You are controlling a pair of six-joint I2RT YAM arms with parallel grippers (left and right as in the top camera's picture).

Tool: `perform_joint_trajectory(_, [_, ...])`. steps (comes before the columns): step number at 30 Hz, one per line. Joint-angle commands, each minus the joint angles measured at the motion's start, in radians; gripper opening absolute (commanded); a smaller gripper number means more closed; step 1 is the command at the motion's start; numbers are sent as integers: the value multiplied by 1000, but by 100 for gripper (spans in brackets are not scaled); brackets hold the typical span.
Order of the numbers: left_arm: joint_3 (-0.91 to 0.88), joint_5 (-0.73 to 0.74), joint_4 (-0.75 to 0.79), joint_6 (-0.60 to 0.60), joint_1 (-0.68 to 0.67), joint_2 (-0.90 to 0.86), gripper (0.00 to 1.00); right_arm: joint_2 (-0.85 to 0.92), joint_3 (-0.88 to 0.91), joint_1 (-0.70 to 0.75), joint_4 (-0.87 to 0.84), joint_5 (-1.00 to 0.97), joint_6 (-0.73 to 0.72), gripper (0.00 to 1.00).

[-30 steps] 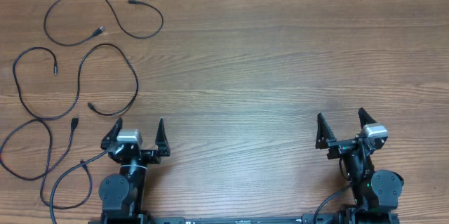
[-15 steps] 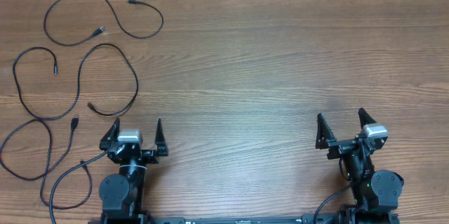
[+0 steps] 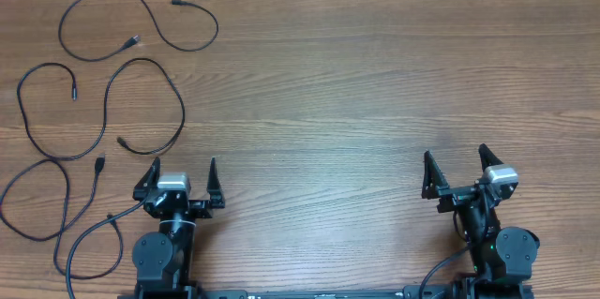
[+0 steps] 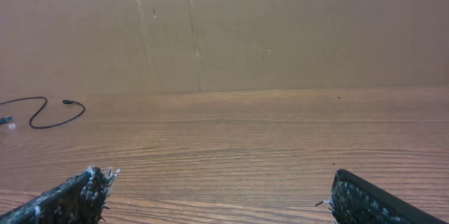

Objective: Untangle cables

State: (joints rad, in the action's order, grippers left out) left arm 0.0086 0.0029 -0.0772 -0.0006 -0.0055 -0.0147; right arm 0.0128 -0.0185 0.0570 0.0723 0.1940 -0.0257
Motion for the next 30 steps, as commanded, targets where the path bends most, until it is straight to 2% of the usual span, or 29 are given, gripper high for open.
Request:
perform_joint_trajectory(1, [-4, -2, -1, -6, 5, 11, 99, -10, 10, -5, -4, -10, 0, 100])
perform_joint_trajectory(30, [-4, -2, -1, -6, 5, 11, 100, -10, 10, -6, 0, -21, 0, 100])
